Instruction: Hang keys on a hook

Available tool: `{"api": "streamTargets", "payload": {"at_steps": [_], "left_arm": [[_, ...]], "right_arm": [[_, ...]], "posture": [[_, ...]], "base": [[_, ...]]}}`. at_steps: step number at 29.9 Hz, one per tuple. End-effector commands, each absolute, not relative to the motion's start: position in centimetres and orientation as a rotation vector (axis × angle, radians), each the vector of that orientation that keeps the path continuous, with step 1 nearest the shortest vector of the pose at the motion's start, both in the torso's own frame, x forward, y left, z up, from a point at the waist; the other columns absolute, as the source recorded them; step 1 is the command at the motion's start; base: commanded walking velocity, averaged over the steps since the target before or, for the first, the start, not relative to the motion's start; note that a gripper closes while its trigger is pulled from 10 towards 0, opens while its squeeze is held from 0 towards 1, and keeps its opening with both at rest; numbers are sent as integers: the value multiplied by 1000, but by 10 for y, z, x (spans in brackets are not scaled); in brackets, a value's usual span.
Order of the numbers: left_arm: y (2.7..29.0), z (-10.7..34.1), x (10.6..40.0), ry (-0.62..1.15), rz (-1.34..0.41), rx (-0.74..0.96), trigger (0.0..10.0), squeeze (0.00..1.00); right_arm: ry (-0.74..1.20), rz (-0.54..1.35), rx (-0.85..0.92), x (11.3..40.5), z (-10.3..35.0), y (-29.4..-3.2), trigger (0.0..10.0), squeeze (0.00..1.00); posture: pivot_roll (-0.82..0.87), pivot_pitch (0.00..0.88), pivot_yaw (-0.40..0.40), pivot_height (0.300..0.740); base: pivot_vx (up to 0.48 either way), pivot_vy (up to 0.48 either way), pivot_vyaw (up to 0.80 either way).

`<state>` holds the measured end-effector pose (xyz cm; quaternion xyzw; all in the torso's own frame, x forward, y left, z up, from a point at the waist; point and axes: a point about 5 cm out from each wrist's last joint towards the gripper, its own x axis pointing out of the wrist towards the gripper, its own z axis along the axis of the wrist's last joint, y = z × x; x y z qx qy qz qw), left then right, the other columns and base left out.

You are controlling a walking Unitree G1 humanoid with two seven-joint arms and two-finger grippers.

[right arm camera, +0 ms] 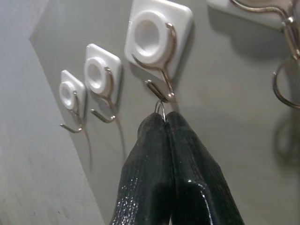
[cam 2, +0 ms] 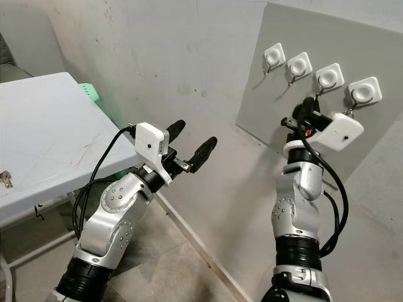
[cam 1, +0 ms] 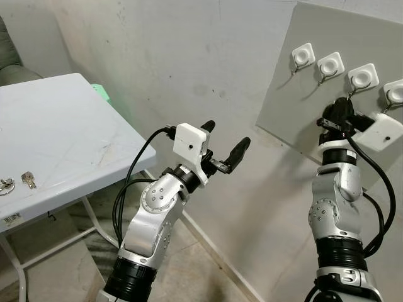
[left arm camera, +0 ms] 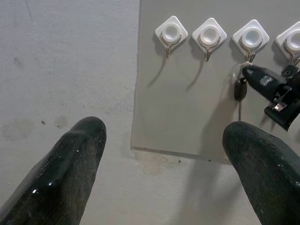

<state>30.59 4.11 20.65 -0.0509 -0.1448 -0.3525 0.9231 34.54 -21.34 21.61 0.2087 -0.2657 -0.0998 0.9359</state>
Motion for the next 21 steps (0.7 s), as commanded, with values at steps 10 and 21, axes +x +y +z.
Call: {"api": "streamTargets", "payload": {"at_steps": [10, 21], "left_arm": [[39, 210, 305, -305, -730, -115, 10000, 0], [39, 211, 304, -308, -732, -116, 10000, 0]], "right_arm": [[-585, -148, 356, 345, 226, -207, 10000, 0], [-633, -152, 352, 343, 234, -208, 10000, 0]], "posture": [[37, 32, -88, 740], [38, 30, -90, 740]], "base": [[0, 0, 0], [0, 0, 0]]}}
